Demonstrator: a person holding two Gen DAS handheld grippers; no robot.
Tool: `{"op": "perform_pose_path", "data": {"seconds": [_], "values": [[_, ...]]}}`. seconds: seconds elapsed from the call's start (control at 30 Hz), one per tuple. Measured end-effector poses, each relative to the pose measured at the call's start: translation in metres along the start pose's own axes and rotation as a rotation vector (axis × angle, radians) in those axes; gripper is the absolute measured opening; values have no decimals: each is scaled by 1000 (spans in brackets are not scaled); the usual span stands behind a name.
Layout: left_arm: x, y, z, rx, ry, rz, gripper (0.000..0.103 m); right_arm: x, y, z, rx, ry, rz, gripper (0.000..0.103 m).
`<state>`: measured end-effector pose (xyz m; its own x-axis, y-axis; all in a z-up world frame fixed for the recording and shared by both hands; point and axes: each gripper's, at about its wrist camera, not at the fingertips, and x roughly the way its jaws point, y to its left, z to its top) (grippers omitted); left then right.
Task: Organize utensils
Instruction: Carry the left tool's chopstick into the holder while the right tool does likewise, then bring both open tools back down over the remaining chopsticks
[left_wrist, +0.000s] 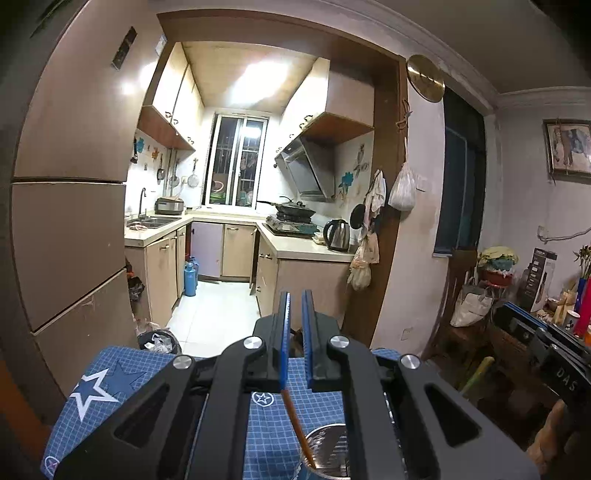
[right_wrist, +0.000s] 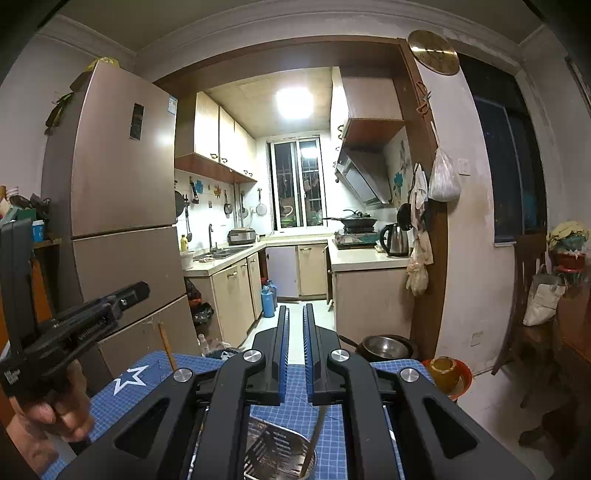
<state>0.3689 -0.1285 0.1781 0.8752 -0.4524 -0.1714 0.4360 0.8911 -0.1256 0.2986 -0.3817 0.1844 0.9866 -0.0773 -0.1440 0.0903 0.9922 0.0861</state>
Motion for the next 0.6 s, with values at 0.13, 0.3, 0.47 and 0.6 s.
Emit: {"op": "perform_pose_path", "data": {"seconds": [0.13,0.3,0.47,0.6], "values": [[-28,15,13,-25,-32,25,5,-27,-6,2,7,-27,4,9],[-101,30,16,7,-57,61,6,-95,-10,1,-7,-56,39,9],[-193,37,-30,120,62,65,43,-177,0,-41,-80,8,96,35],[-237,40,-89,150,222,45,45,-227,15,-95,-153,101,111,35]]}}
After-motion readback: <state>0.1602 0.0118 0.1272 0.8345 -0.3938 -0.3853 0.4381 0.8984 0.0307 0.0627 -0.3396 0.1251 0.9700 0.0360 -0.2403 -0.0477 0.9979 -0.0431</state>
